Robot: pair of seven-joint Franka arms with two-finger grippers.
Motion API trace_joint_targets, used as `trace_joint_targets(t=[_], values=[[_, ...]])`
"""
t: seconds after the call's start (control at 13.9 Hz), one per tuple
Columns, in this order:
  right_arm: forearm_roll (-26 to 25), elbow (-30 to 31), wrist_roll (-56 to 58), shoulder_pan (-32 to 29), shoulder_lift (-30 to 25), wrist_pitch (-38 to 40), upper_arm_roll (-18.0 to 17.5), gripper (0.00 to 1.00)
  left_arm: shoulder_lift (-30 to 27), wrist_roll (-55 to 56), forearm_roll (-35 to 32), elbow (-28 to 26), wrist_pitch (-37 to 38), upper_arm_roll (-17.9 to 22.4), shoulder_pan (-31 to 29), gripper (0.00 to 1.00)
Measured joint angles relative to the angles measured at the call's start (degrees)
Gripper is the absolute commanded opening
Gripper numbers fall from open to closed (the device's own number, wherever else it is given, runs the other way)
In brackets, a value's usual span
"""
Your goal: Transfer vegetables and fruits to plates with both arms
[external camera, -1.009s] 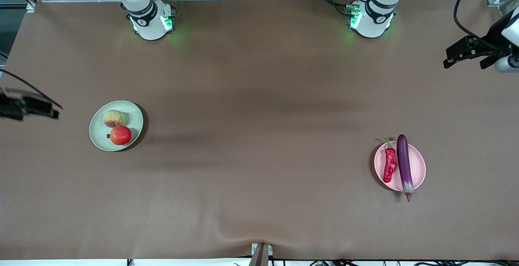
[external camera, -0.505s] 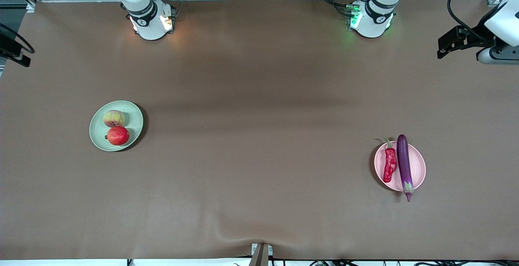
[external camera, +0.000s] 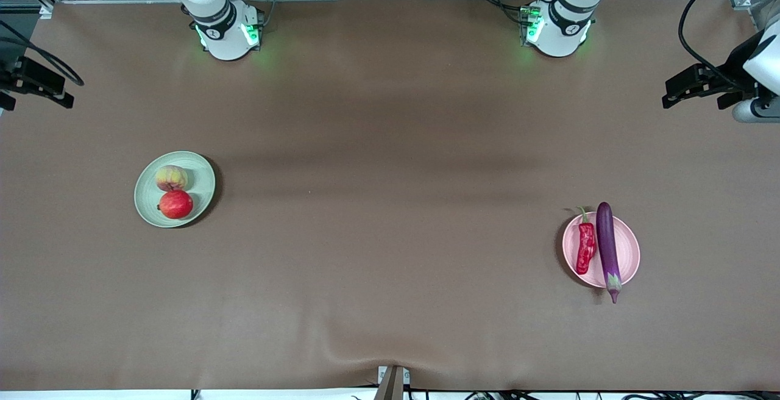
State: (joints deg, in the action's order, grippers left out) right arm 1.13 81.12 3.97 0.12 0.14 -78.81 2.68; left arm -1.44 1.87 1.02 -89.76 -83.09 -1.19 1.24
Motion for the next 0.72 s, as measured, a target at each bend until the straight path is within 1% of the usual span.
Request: trace_joint_targets(t=[0.14, 0.36, 0.5, 0.72], values=[[-0.02, 1.80, 0.00, -0.05, -1.53, -0.35, -0.12, 1.00, -0.01, 0.45, 0.00, 0.40, 0.06, -0.09, 0.13, 1.00], [-0.05, 2.78, 0.00, -0.15, -1.88, -0.59, -0.31, 1.00, -0.43, 0.52, 0.00, 0.83, 1.13, -1.22, 0.17, 1.00], [-1.54, 2.87, 0.02, -0.16, -1.88, -0.88, -0.95, 1.00, -0.83, 0.81, 0.00, 0.84, 1.29, -2.39, 0.21, 1.00], [-3.16, 2.92, 0.03, -0.15, -1.89, -0.88, -1.74, 1.00, -1.06, 0.86, 0.00, 0.96, 1.30, -2.45, 0.05, 1.00]])
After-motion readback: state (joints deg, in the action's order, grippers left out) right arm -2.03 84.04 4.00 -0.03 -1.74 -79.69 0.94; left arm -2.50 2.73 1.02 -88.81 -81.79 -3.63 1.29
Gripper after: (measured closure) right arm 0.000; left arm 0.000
